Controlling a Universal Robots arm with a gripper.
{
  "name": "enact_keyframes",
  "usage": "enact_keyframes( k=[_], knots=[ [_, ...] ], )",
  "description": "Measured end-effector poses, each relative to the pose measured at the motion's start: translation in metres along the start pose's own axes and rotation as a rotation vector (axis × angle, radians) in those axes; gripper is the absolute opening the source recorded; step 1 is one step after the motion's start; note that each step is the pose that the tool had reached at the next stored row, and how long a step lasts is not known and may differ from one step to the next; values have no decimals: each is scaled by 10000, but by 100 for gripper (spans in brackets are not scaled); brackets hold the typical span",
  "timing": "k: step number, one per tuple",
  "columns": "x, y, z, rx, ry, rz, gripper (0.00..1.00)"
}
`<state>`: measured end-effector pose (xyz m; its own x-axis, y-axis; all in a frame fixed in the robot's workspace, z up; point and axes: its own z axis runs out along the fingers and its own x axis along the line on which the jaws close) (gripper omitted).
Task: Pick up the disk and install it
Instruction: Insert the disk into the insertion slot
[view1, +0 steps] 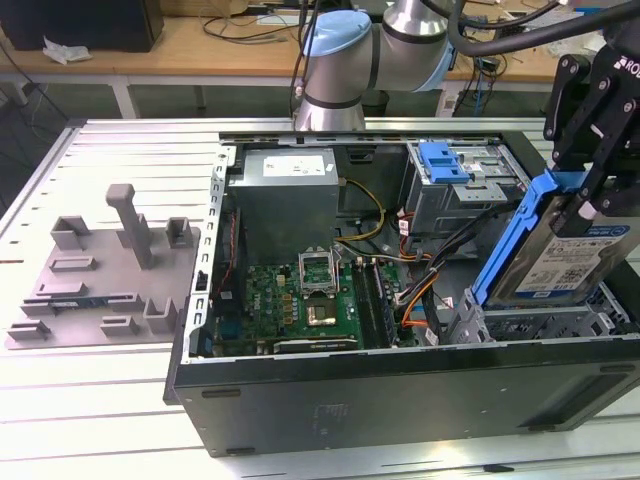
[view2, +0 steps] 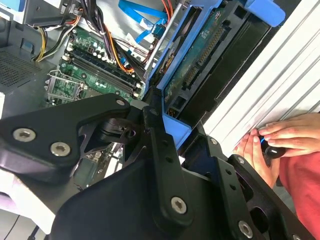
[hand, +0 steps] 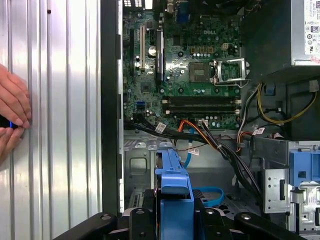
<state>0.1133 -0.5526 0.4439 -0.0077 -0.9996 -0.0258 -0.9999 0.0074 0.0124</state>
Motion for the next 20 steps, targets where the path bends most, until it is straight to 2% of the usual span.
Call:
enact_keyframes(
  k=[6, 12, 20],
  knots=[
    [1, -1, 42, 0, -1, 0, 37],
    [6, -2, 181, 0, 0, 0, 37],
    [14, -3, 242, 0, 0, 0, 37]
  ],
)
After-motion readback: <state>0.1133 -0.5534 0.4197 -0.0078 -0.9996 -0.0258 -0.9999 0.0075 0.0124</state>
